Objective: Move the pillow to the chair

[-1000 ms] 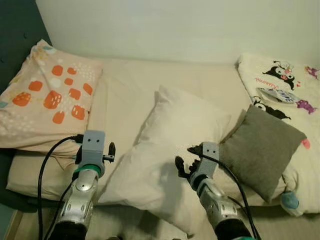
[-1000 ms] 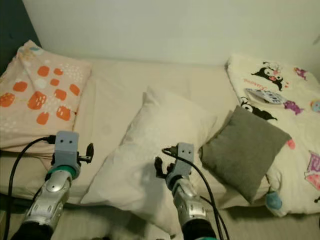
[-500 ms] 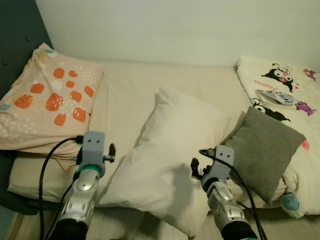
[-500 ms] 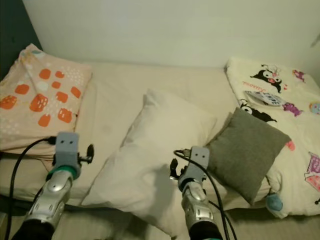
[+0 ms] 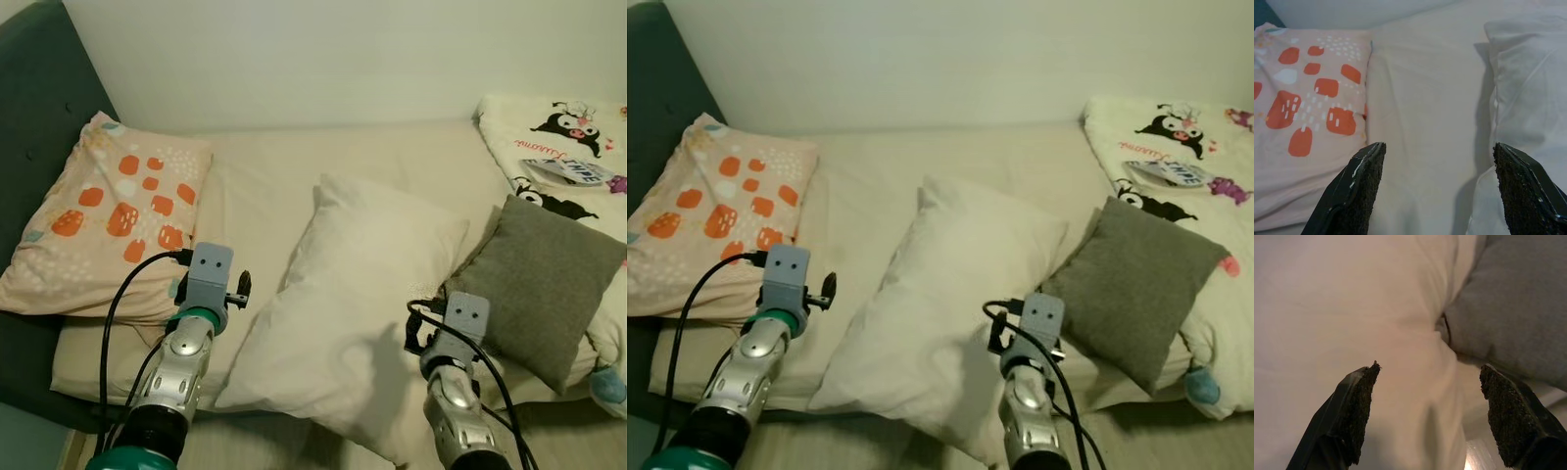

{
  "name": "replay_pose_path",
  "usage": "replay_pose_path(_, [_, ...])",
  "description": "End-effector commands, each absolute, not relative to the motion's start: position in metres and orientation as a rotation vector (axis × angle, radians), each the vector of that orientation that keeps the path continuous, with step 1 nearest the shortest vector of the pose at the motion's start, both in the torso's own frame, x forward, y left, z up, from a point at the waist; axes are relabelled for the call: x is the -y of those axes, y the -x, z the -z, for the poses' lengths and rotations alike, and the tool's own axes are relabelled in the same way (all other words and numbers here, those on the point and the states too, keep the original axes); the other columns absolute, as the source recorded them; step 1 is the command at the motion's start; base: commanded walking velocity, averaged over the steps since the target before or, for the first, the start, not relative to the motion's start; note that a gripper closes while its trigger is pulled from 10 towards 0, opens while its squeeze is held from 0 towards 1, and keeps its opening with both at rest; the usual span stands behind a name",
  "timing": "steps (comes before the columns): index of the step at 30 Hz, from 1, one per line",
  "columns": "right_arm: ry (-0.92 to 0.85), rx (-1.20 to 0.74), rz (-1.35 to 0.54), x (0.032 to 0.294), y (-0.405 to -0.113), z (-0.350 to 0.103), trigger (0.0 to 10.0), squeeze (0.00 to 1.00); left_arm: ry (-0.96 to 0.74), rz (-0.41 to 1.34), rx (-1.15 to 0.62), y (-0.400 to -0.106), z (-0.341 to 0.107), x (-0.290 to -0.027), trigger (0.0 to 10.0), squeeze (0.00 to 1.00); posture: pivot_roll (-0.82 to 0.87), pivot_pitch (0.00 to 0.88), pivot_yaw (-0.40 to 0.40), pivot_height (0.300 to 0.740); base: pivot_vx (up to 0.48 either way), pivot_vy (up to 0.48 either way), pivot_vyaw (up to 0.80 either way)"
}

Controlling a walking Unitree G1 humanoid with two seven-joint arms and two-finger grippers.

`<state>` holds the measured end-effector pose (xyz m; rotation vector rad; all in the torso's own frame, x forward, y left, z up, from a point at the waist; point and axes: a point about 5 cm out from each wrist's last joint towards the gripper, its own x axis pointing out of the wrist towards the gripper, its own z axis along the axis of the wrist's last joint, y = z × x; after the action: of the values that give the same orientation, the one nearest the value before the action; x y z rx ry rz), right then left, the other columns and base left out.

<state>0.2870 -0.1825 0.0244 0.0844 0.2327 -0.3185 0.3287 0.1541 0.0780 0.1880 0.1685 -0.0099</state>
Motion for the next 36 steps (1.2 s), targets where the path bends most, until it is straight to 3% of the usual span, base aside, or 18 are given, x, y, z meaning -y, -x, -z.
replay_pose_path(1, [-0.107,-0.2,0.309,0.182,-0.287,-0.028,10.0,0.0,-0.183,0.002,-0.195,-0.325,-0.07,-0.157,10.0,0.0,0.01,0.013,0.125,0.74,0.0,0.0,0.0])
replay_pose_path(24, [-0.162,-0.189,0.295,0.178,-0.278,-0.024,10.0,0.0,-0.161,-0.05,-0.223,-0.31,-0.056,-0.167,10.0,0.0,0.03,0.018,0.081,0.74,0.0,0.0,0.0])
replay_pose_path(36, [-0.182,-0.186,0.173,0.161,-0.294,-0.033,10.0,0.0,-0.159,-0.065,-0.181,-0.316,-0.065,-0.168,10.0,0.0,0.03,0.02,0.081,0.74,0.0,0.0,0.0])
